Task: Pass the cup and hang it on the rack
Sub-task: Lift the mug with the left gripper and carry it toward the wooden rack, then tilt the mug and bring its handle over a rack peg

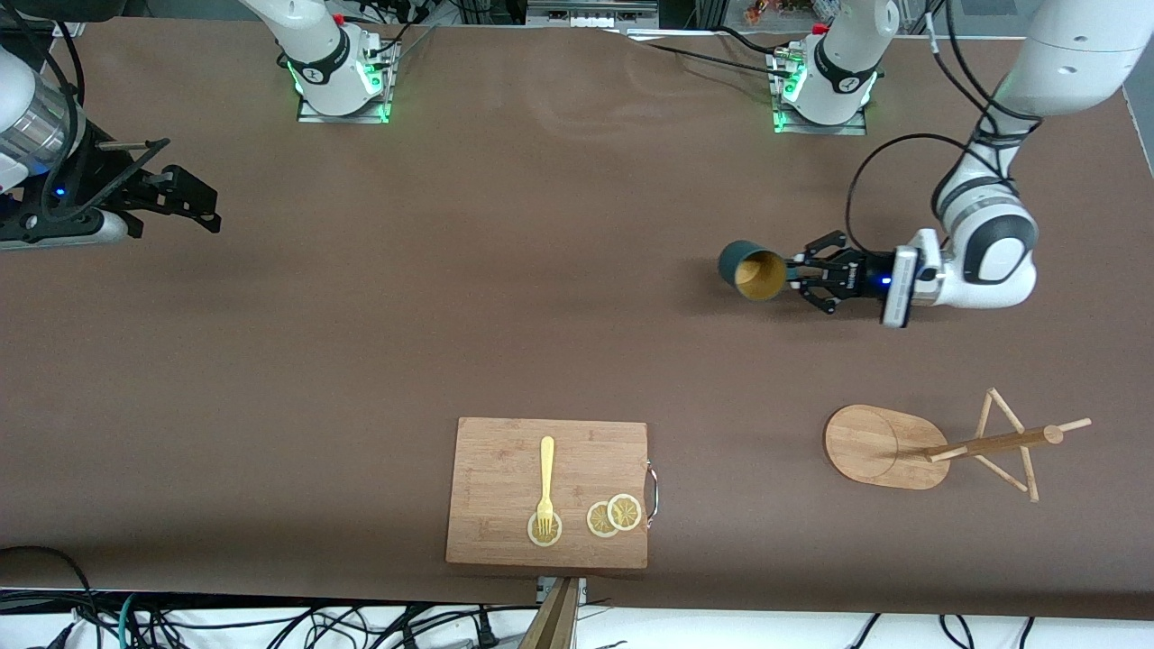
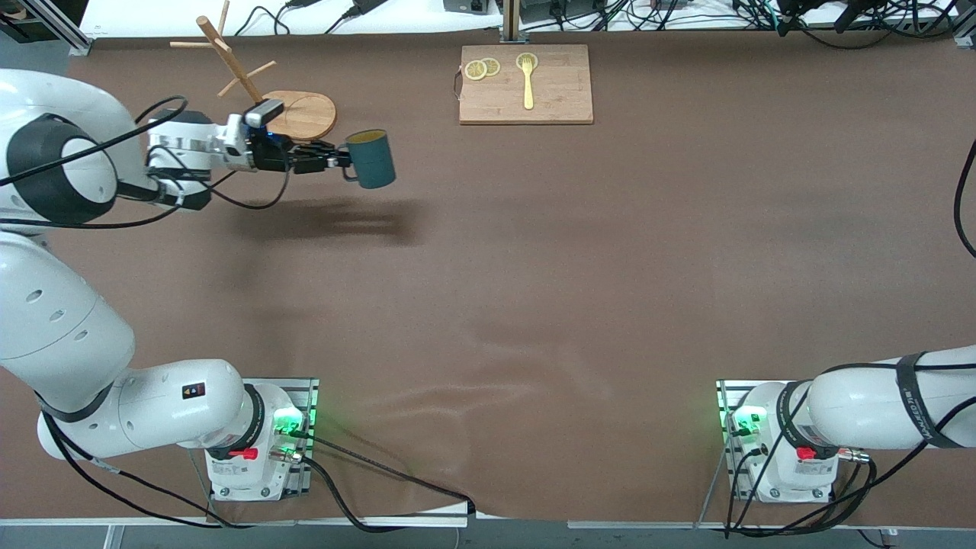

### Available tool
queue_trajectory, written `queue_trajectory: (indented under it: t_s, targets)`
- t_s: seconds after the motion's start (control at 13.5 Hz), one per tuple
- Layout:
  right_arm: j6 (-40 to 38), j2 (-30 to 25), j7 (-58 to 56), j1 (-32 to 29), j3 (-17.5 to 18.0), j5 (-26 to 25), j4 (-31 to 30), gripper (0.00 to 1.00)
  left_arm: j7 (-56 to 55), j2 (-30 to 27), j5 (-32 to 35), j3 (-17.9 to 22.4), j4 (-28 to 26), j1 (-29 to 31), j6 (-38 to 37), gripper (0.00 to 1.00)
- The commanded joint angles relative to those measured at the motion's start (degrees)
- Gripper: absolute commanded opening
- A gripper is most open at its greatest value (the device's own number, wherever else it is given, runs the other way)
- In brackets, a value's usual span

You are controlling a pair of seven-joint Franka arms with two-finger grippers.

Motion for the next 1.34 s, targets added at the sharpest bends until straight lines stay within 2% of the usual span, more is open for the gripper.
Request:
queue_trajectory:
  t_s: [0.0, 0.15, 0.37, 0.67, 0.74, 0.89, 1.04, 1.26]
  targets:
    - [-0.92, 0.78, -0.4, -0.36, 0.51, -0.08, 1.64, 1.0, -9.01, 0.01, 4.35, -0.69, 1.66, 7.68, -4.7, 0.12]
    - [-1.19, 0.78, -0.4, -0.19, 0.77, -0.08, 1.64, 1.0, -19.27, 0.44, 4.9, -0.78, 4.9, 13.66, -7.94, 0.12]
    - [-1.19, 0.78, -0.4, -0.01, 0.77, -0.08, 1.64, 1.0, -38.42, 3.52, 4.72, -0.78, 13.68, 18.94, -11.74, 0.12]
    - [-1.19, 0.78, -0.57, -0.01, 0.77, 0.01, 1.64, 1.0, -65.58, 7.21, 0.33, -0.78, 25.38, 19.31, -11.57, 0.12]
    - [-1.19, 0.78, -0.66, -0.01, 0.77, 0.01, 1.64, 1.0, -71.74, 7.91, -2.37, -0.78, 25.75, 18.87, -11.22, 0.12]
    - [-1.19, 0.78, -0.66, -0.01, 0.77, 0.01, 1.64, 1.0, -76.97, 9.58, -6.43, -0.78, 26.62, 17.82, -10.87, 0.12]
    - [-1.19, 0.78, -0.66, -0.01, 0.77, 0.01, 1.64, 1.0, -78.74, 11.95, -6.88, -0.78, 27.33, 18.16, -10.07, 0.12]
    - [-1.19, 0.78, -0.57, -0.01, 0.77, 0.01, 1.64, 1.0, -82.85, 12.31, -6.44, -0.69, 28.12, 18.69, -10.07, 0.12]
